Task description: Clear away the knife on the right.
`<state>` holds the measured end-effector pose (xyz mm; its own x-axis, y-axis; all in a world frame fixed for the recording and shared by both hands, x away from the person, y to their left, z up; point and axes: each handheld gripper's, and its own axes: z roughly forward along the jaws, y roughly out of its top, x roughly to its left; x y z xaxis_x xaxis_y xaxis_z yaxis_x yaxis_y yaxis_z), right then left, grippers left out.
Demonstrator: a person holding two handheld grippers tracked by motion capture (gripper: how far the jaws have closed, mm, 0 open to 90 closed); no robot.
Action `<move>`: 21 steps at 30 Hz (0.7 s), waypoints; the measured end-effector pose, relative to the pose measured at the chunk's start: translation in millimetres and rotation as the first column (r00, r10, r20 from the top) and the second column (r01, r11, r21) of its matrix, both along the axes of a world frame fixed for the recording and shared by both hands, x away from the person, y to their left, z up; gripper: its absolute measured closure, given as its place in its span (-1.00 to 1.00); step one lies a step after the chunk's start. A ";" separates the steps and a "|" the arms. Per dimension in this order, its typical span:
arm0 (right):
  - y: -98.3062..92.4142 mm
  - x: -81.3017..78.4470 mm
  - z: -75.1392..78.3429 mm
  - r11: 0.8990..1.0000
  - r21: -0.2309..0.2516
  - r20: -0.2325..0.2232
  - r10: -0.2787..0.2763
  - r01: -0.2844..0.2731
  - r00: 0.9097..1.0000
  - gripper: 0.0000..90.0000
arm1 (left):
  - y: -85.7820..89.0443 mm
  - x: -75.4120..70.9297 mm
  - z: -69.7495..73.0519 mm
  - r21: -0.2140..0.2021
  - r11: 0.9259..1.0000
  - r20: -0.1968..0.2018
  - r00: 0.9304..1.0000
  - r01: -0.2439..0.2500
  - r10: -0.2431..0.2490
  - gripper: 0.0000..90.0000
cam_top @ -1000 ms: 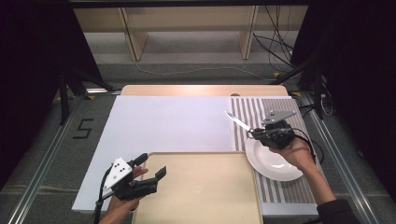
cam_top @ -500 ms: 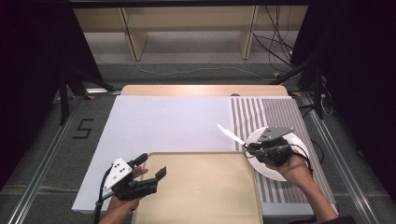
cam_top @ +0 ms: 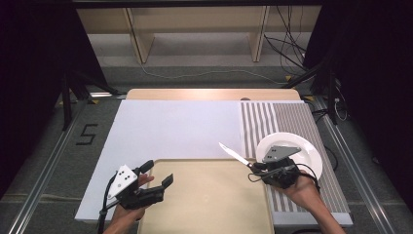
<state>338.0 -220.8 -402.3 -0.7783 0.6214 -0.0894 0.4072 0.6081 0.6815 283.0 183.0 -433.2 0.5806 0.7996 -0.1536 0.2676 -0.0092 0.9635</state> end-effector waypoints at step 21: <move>17.9 -34.3 -12.2 0.999 -0.015 -0.052 0.045 -0.046 0.998 0.72 | 1.2 -0.5 0.7 0.001 1.000 0.002 1.000 -0.003 0.003 -0.64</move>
